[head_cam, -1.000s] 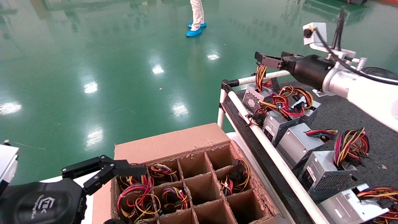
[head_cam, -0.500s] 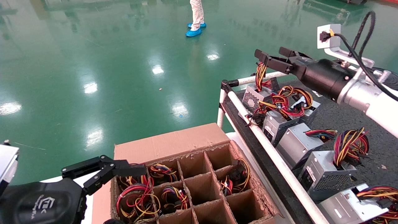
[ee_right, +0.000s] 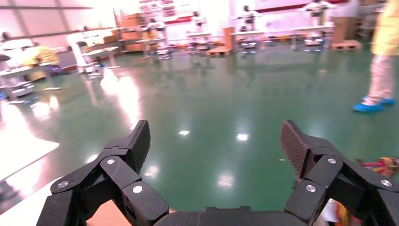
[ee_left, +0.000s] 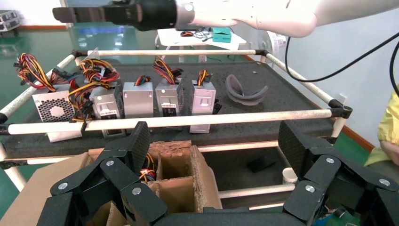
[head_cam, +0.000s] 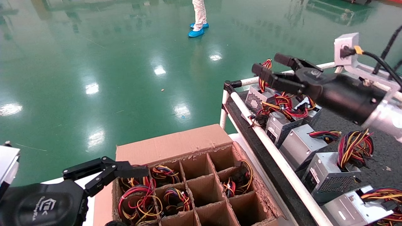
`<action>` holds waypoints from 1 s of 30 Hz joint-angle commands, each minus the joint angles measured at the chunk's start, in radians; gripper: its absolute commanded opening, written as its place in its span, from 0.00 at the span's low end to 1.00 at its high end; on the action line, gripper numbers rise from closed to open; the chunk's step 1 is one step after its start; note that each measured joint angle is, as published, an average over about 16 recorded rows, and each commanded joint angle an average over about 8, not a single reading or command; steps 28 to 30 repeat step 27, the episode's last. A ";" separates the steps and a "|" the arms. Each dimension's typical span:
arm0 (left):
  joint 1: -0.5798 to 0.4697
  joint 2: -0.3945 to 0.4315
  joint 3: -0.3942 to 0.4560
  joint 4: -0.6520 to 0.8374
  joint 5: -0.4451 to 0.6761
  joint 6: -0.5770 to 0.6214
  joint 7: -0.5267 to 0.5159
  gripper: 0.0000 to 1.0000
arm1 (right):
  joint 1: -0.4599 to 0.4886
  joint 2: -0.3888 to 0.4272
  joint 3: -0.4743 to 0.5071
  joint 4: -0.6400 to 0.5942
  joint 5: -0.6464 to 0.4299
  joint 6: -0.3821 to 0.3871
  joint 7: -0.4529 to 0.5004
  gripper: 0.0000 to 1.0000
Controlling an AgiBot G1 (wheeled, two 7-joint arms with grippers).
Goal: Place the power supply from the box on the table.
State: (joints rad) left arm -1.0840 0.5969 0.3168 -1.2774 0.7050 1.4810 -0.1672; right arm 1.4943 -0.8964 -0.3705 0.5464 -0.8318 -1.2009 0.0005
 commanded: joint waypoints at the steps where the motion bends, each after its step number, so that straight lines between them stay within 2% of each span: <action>1: 0.000 0.000 0.000 0.000 0.000 0.000 0.000 1.00 | -0.031 0.021 0.007 0.054 0.007 -0.022 0.014 1.00; 24: 0.000 0.000 0.001 0.000 -0.001 0.000 0.000 1.00 | -0.379 0.258 0.082 0.667 0.091 -0.266 0.169 1.00; 30: 0.000 0.000 0.001 0.000 -0.001 0.000 0.000 1.00 | -0.401 0.272 0.087 0.704 0.097 -0.281 0.179 1.00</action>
